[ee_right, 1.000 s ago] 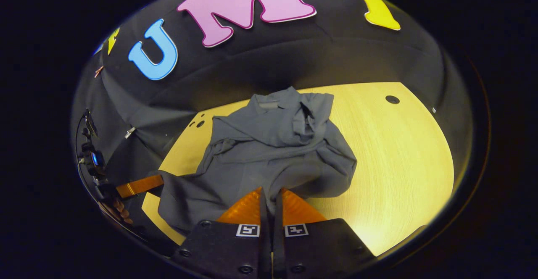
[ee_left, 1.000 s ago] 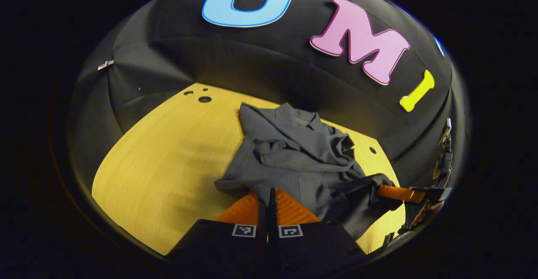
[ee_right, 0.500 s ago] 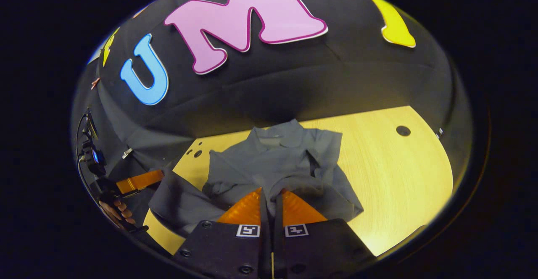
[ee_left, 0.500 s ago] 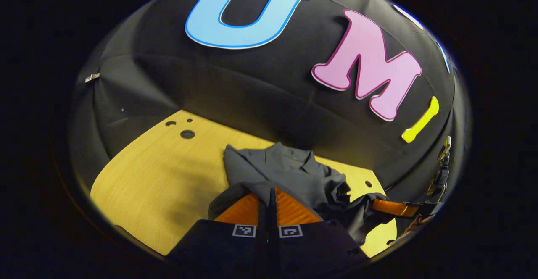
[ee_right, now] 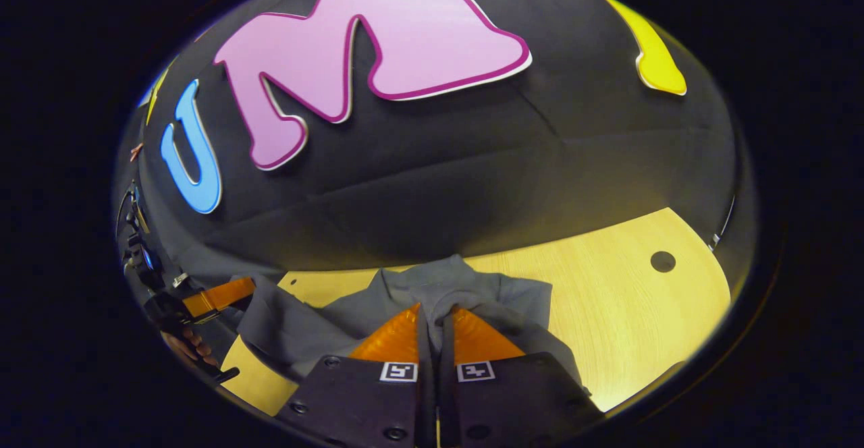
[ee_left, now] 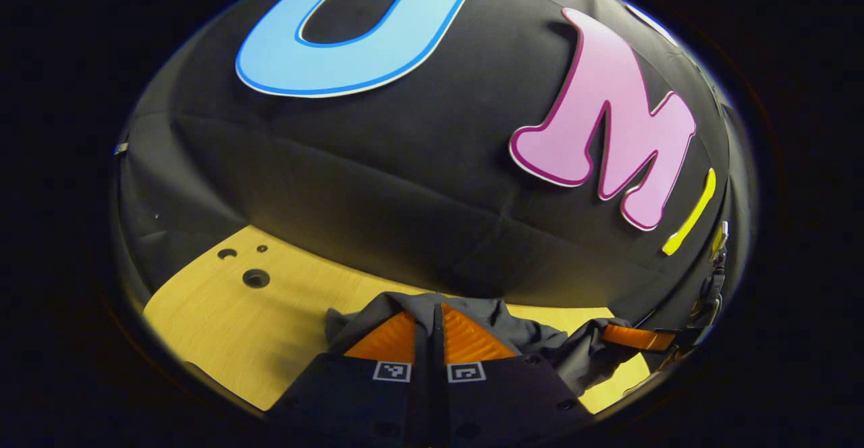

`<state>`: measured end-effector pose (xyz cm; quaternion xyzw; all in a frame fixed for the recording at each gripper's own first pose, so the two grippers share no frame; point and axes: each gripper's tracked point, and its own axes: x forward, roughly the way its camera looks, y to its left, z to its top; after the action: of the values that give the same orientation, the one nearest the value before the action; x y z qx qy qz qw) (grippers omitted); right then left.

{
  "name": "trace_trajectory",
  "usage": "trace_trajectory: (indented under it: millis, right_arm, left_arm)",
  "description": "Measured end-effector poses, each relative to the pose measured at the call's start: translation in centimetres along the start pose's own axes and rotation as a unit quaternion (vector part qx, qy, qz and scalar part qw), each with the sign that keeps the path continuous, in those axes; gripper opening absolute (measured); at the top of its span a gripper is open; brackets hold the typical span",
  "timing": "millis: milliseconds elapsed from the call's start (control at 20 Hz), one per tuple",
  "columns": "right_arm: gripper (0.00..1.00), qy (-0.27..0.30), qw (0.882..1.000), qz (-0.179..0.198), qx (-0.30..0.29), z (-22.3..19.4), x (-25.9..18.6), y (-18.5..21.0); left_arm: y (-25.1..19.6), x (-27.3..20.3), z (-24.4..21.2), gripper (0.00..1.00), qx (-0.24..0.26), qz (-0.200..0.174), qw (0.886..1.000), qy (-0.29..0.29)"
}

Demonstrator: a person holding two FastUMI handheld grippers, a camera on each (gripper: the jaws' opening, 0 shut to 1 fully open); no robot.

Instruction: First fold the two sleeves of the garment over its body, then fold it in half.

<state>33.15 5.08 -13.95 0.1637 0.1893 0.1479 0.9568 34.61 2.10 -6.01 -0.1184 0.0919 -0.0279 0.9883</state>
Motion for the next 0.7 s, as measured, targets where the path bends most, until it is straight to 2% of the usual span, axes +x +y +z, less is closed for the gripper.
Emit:
trace_trajectory:
  millis: [300, 350, 400, 500, 550, 600, 700]
  right_arm:
    - [0.06, -0.028, 0.999, -0.030, 0.011, -0.4, 6.8, -2.5]
    - [0.07, -0.029, 0.998, -0.044, 0.017, -0.8, 7.8, -3.1]
    - [0.11, -0.030, 0.998, -0.052, 0.017, -1.4, 9.0, -3.8]
    - [0.12, -0.024, 0.998, -0.059, 0.025, -2.6, 10.0, -4.5]
    - [0.14, -0.021, 0.998, -0.062, 0.024, -3.0, 10.4, -4.7]
    - [0.22, -0.018, 0.997, -0.066, 0.018, -3.4, 10.6, -5.1]
    - [0.30, -0.007, 0.998, -0.063, 0.004, -4.1, 10.3, -5.2]
  left_arm:
    - [2.5, 7.2, -1.6, 0.05, 0.007, 0.014, 1.000, -0.021]
    - [3.3, 8.1, -2.5, 0.05, 0.014, 0.024, 0.999, -0.017]
    - [4.3, 9.0, -3.3, 0.05, 0.032, 0.040, 0.999, -0.015]
    - [5.3, 10.5, -4.8, 0.05, 0.043, 0.061, 0.997, -0.008]
    - [5.1, 10.7, -5.4, 0.07, 0.037, 0.063, 0.997, -0.004]
    - [5.0, 10.7, -5.8, 0.10, 0.034, 0.061, 0.998, 0.003]
    - [5.5, 10.3, -5.9, 0.11, 0.031, 0.077, 0.996, 0.007]
